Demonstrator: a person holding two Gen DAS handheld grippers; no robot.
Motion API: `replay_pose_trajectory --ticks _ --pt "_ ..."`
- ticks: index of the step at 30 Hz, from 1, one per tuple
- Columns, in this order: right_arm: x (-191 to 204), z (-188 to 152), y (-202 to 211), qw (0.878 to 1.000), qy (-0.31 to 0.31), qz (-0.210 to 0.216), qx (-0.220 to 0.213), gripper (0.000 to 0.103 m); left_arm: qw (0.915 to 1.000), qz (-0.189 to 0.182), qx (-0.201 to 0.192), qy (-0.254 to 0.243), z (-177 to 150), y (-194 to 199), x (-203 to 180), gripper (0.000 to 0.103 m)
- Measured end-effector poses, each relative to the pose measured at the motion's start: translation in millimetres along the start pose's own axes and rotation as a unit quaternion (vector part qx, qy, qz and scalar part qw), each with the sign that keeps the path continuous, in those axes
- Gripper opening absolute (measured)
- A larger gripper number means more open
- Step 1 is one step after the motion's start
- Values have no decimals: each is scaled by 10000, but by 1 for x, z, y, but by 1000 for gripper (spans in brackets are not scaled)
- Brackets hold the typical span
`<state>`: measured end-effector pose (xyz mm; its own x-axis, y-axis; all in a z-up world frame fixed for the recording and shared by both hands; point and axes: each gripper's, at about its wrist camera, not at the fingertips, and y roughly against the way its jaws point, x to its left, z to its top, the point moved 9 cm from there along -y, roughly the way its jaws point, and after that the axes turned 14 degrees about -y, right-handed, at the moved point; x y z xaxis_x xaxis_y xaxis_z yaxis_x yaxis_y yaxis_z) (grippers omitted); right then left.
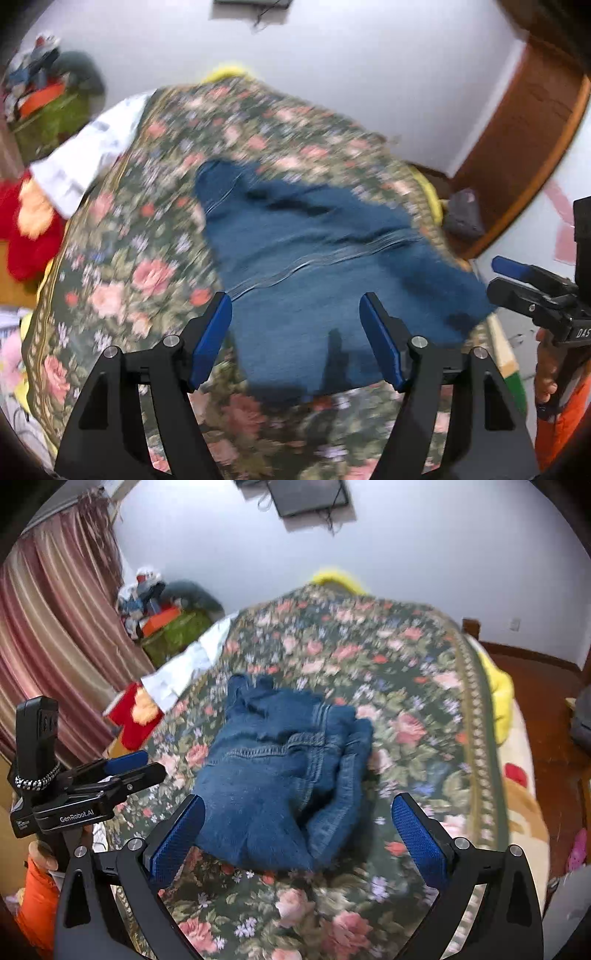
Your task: Fold large clothes
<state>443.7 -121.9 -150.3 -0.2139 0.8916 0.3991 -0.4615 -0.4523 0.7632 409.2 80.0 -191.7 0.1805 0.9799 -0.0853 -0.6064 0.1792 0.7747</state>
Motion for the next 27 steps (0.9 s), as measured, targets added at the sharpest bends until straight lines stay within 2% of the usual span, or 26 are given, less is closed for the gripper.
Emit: replay_pose_trajectory --ticks 4,5,9,13,18,23,27 --pt "-26 -15 -43 9981 -75 -478 380 101 9983 -83 562 122 -33 -36 7 71" --pt "-35 -20 -50 9976 -173 -445 497 101 9981 -94 602 109 -38 -42 4 72" --pt "-72 -43 -66 9935 -566 -465 877 102 9985 -97 533 64 -53 -54 -2 89" --pt "-85 -61 -66 9926 -457 -570 972 103 9965 -437 607 380 -69 -62 -4 92" --pt "-79 -61 -54 9928 -183 -707 953 103 9960 -532 592 401 -74 -49 -2 92" --pt "-63 -45 -30 9928 457 -899 649 103 9991 2 415 -51 -59 -20 13 91" --pt "-46 -24 -18 9913 858 -944 322 103 9997 202 112 -15 -37 -2 32 91"
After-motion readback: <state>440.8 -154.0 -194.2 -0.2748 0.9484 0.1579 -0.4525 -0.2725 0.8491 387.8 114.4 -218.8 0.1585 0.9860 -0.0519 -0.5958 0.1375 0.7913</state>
